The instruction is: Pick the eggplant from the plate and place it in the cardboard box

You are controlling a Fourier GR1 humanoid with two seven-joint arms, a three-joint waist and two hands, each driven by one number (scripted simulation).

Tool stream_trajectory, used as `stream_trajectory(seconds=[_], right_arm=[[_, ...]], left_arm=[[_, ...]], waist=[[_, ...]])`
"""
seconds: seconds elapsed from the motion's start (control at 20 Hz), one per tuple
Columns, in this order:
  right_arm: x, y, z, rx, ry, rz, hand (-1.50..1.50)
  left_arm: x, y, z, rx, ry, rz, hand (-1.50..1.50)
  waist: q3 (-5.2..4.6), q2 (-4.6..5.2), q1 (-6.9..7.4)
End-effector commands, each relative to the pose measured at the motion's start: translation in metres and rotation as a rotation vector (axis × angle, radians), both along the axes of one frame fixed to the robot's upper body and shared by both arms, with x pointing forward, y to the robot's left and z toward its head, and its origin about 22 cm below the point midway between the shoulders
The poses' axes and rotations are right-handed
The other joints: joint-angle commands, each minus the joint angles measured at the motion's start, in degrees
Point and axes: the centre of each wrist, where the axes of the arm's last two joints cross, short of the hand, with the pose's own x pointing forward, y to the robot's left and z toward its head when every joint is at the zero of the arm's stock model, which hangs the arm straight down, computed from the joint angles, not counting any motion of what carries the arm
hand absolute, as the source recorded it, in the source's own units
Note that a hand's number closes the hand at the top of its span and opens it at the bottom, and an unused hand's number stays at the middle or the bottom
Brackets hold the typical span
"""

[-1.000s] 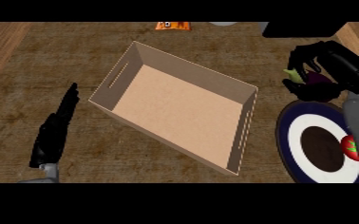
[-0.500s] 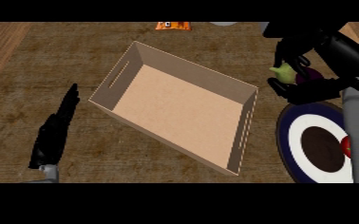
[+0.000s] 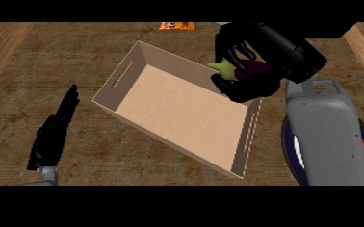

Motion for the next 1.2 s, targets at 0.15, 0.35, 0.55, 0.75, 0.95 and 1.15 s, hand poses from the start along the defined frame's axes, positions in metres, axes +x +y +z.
stream_trajectory(seconds=[0.15,0.35,0.55,0.75,0.95,1.15], right_arm=[[0.015,0.062,-0.022,-0.094,0.08,-0.003,1.5],[0.015,0.1,-0.05,-0.151,0.106,0.001,1.5],[0.027,0.106,-0.091,-0.199,0.134,-0.051,1.5],[0.047,0.128,-0.074,-0.163,0.224,-0.099,-1.5],[0.042,0.126,-0.109,-0.118,0.23,-0.066,-1.5],[0.047,0.121,-0.114,0.089,0.262,-0.12,-1.5]], left_arm=[[-0.007,0.003,0.011,0.009,0.005,-0.002,0.0],[0.021,-0.01,0.012,0.004,0.002,-0.002,0.0],[0.002,-0.02,-0.003,-0.01,0.006,-0.021,0.0],[0.012,-0.006,0.012,-0.01,-0.009,-0.013,0.0],[0.011,0.001,-0.006,-0.006,0.015,-0.021,0.0],[0.016,-0.019,0.009,0.003,-0.029,-0.027,0.0]], waist=[[0.03,0.07,0.25],[0.02,0.17,0.26],[0.02,0.24,0.71],[0.02,0.29,1.3],[0.02,0.26,0.67],[0.06,0.49,1.85]])
